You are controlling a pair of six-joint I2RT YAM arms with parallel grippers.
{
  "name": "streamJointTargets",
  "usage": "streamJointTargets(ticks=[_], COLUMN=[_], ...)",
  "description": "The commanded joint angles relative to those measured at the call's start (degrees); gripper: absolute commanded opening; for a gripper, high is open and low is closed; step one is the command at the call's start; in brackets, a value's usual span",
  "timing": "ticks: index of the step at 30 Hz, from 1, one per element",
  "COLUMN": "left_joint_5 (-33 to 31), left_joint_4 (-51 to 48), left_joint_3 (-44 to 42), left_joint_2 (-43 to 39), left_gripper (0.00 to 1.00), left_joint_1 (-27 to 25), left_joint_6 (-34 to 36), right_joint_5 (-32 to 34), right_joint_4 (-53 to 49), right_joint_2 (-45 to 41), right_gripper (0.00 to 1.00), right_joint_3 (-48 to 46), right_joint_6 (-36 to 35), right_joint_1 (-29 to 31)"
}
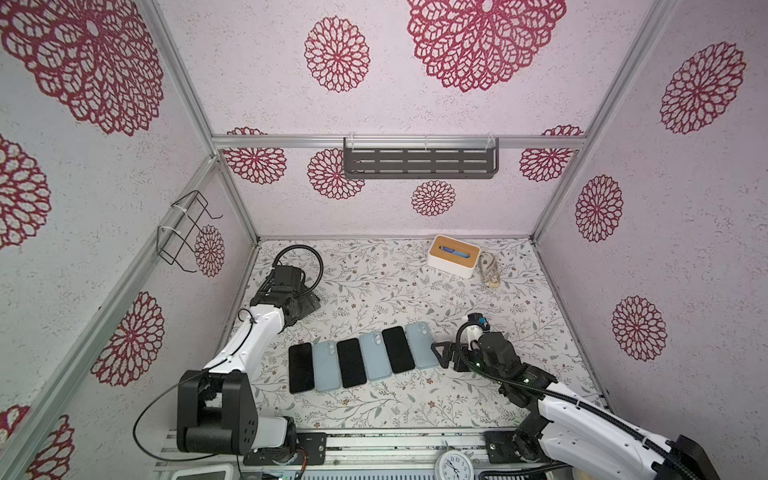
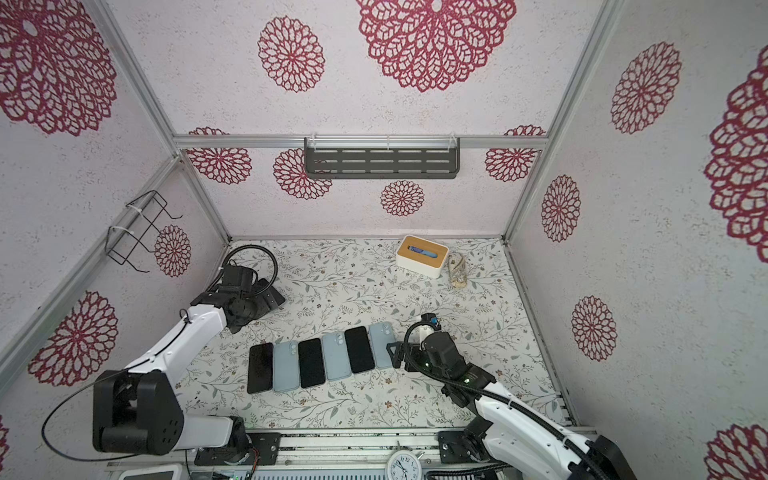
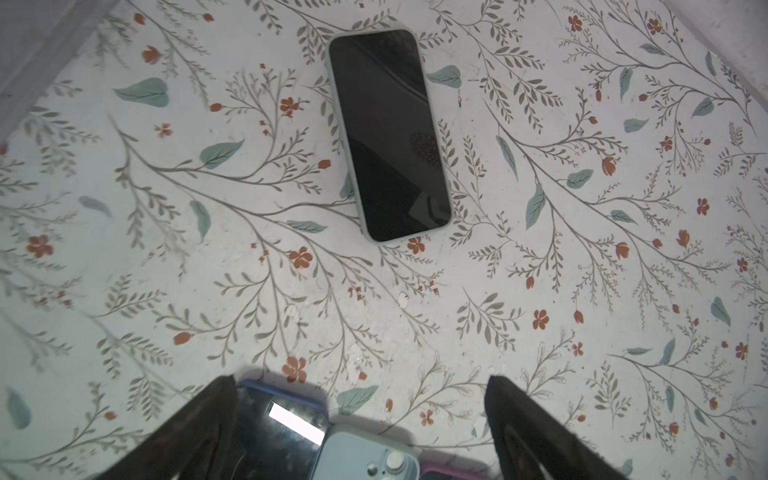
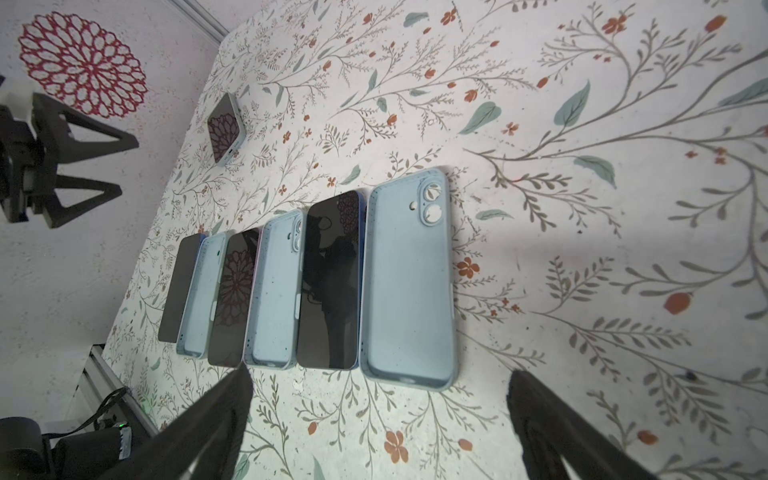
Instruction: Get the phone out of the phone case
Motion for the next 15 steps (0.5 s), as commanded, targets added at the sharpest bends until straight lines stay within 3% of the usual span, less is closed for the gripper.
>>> streamJointTargets(ticks=[1,7,15], left_joint_5=[5.14,5.4,5.73], left_joint_4=[2.34,0.35,-1.79], left_joint_3=[3.5,9.75,16.52], left_joint_2=[4.99,14.87,22.32], left_gripper=[0.97,0.97,0.97], left_joint_1=[1.95,4.54,6.48], left_joint_6=[1.72,2.49,3.23], right_joint_5=[-2.22,-4.78,-9.74], right_joint_4=[1.69,4.24,8.07], right_joint_2=[0.75,3.51,14.94], right_gripper=[0.99,0.99,0.99], right_joint_3=[2.42,4.79,12.88], right_joint_6=[-2.85,-5.69,-8.79], right_joint_1=[0.49,0.67,0.82])
